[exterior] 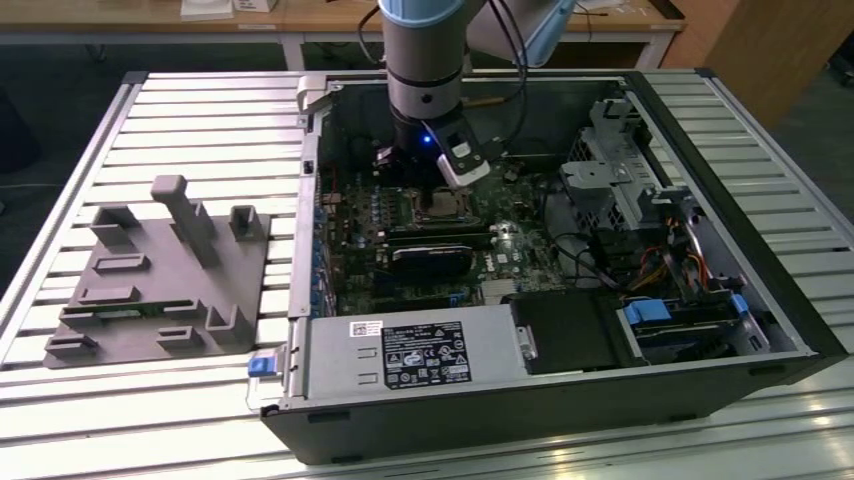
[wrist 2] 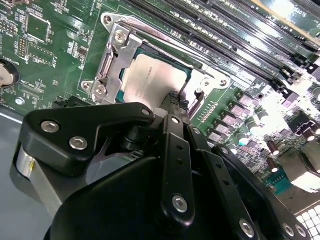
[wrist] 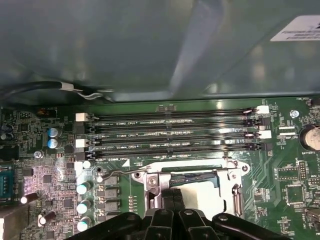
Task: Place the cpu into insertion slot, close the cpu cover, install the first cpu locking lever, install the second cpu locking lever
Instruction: 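Close the cpu cover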
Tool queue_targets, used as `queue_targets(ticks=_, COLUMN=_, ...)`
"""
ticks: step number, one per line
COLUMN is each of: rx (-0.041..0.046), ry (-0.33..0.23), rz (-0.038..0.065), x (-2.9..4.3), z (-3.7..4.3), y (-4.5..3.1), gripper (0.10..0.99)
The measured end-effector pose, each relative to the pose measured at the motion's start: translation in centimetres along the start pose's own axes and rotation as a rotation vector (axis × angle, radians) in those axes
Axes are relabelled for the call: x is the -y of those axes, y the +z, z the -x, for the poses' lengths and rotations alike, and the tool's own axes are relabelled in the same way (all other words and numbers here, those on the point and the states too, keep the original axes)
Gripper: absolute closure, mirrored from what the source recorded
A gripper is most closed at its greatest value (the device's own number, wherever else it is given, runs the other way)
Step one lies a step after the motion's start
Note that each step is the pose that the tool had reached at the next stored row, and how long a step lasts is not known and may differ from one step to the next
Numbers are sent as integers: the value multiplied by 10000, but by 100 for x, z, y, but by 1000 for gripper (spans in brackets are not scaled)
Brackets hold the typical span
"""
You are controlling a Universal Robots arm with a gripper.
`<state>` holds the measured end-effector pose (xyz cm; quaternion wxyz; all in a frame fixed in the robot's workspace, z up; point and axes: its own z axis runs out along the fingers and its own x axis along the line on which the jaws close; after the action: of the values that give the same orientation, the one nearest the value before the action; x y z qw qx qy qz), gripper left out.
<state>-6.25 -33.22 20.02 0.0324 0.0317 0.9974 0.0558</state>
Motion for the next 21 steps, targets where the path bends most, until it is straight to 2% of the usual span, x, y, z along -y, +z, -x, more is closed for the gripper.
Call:
queue_targets(ticks=9, rx=-1, ry=0, rz=-2, x=3, z=-14, y=10, gripper=980)
queue_targets(ticks=17, rx=5, ry=-1, rz=5, x=-2, z=59, y=19, gripper=980)
queue_targets(ticks=21, rx=5, ry=-1, rz=5, x=-8, z=63, y=-21, gripper=980)
